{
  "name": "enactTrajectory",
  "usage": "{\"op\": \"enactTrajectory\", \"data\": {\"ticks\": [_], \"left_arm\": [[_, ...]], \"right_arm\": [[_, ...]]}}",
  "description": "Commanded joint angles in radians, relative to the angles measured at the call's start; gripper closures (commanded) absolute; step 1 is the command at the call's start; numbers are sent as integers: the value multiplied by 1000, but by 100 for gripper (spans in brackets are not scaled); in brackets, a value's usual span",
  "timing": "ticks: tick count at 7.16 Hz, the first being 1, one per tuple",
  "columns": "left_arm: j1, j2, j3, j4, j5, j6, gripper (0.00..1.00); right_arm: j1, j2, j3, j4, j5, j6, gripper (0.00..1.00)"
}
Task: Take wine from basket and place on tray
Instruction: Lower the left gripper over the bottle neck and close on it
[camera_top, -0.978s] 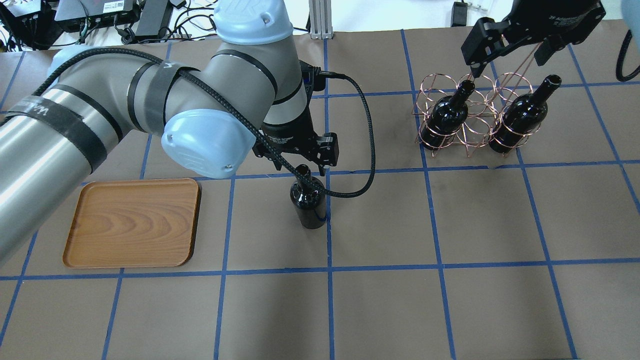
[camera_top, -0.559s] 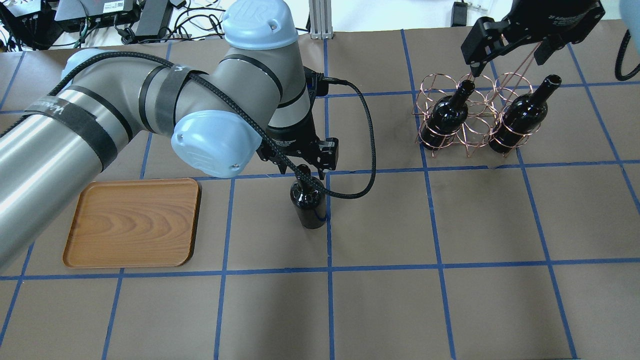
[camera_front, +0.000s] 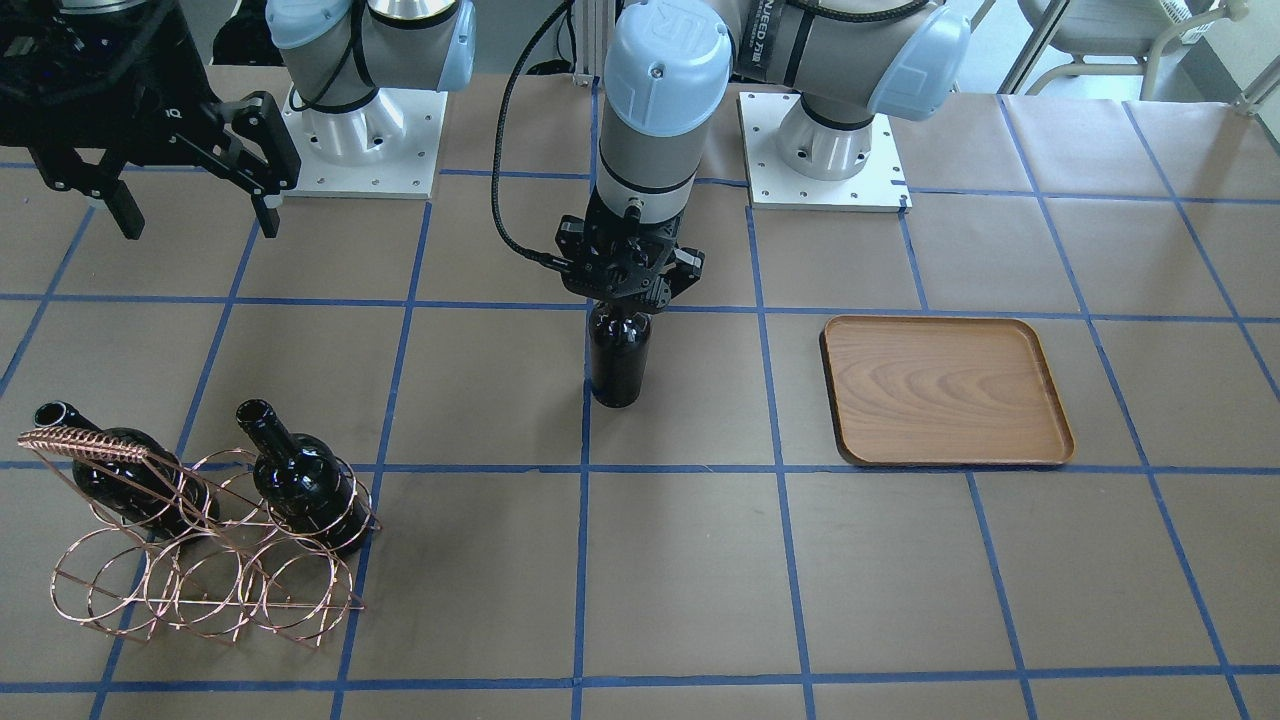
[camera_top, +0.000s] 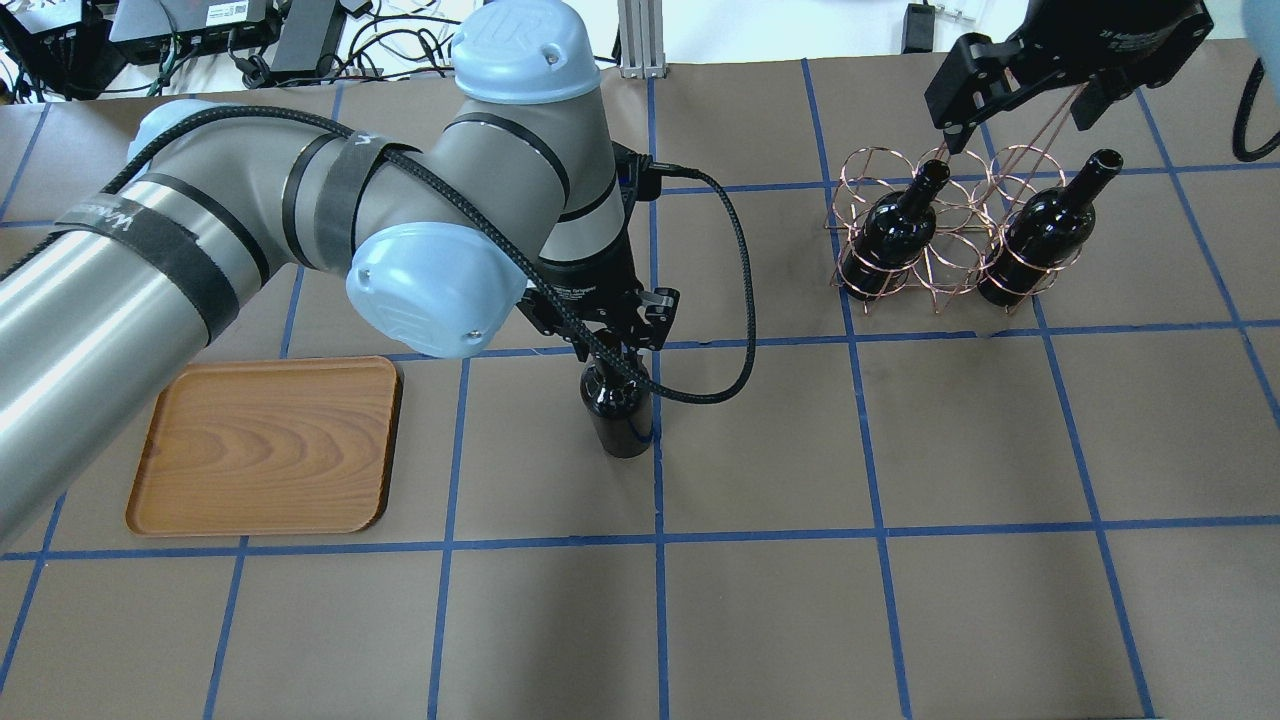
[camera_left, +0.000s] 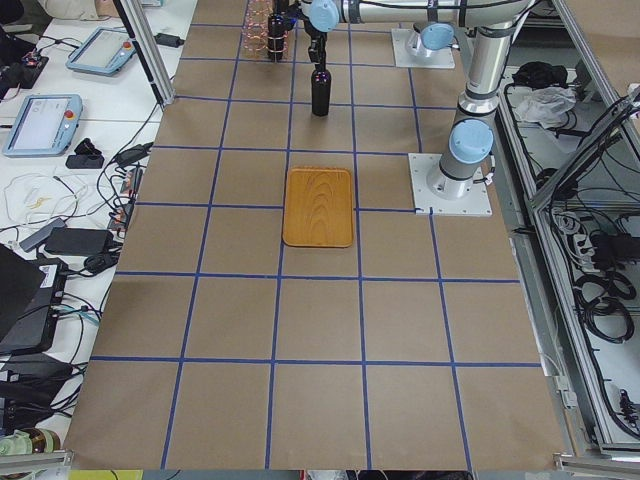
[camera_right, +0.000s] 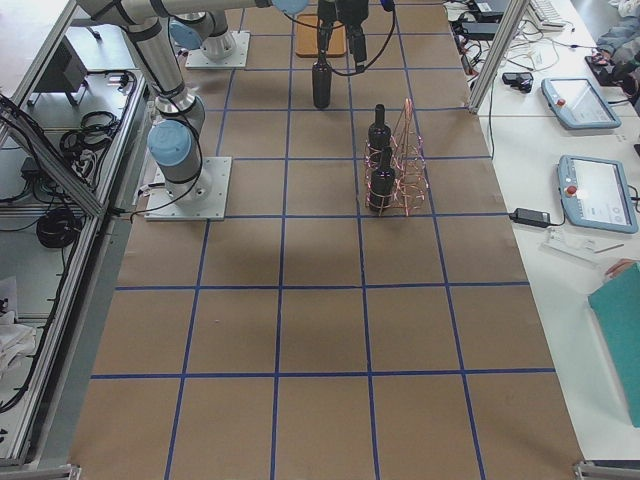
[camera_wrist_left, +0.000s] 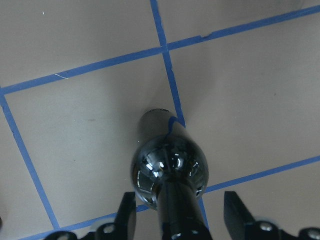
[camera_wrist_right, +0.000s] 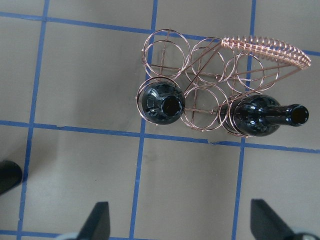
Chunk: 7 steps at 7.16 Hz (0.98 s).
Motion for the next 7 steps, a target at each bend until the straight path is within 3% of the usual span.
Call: {"op": "enactTrajectory", "data": {"ticks": [1, 4, 7], "left_arm": [[0, -2, 1, -4, -1, 2, 100], [14, 23, 24, -29, 13, 44, 100], [179, 62, 96, -124, 109, 189, 100]], "right_arm": [[-2, -2, 0, 2, -3, 0, 0], [-2, -2, 0, 0, -3, 0, 0], [-3, -3, 0, 0, -3, 0, 0]]}}
